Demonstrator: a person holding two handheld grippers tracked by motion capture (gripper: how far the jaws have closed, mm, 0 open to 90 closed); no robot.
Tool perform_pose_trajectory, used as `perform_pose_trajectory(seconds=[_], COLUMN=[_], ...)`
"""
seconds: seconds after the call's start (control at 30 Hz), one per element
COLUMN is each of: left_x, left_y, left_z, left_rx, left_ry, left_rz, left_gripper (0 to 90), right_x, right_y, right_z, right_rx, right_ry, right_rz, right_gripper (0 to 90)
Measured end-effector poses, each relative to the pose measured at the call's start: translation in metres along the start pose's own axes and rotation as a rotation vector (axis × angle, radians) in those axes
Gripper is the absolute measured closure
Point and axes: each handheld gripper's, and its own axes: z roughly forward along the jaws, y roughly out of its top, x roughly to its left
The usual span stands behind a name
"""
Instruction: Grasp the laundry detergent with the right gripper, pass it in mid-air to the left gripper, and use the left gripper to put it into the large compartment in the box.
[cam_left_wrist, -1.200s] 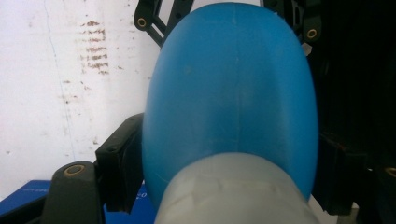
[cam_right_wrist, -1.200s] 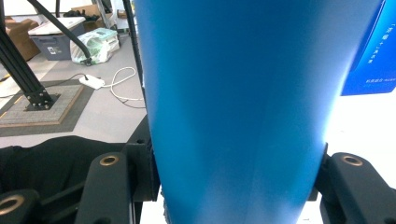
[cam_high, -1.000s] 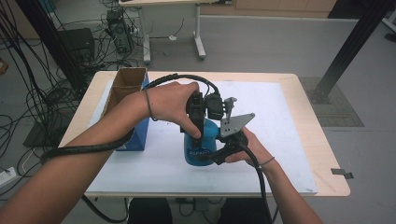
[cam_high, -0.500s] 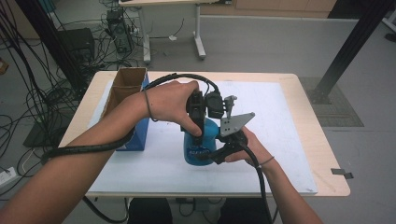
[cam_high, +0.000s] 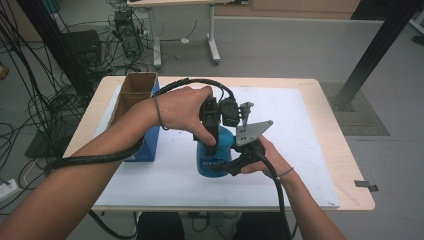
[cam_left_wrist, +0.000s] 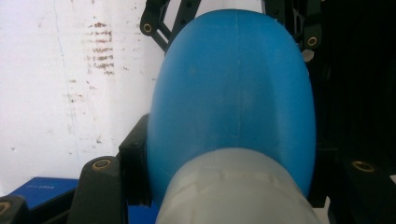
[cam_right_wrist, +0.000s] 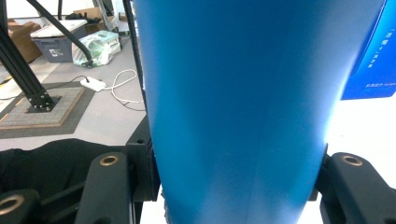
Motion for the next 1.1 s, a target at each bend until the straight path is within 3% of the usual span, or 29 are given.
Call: perform_pose_trajectory(seconds=[1.1], left_x=[0.0026], left_y=[0.0019], left_z=[0.0004], left_rx=[0.001], left_ry=[-0.005], left_rz=[-0.002], left_gripper=[37.8], right_x=[-0.0023], right_y=[-0.0036], right_z=[-0.0008], right_rx=[-0.013], right_ry=[0.004], right_rz=[0.010], right_gripper=[41.3])
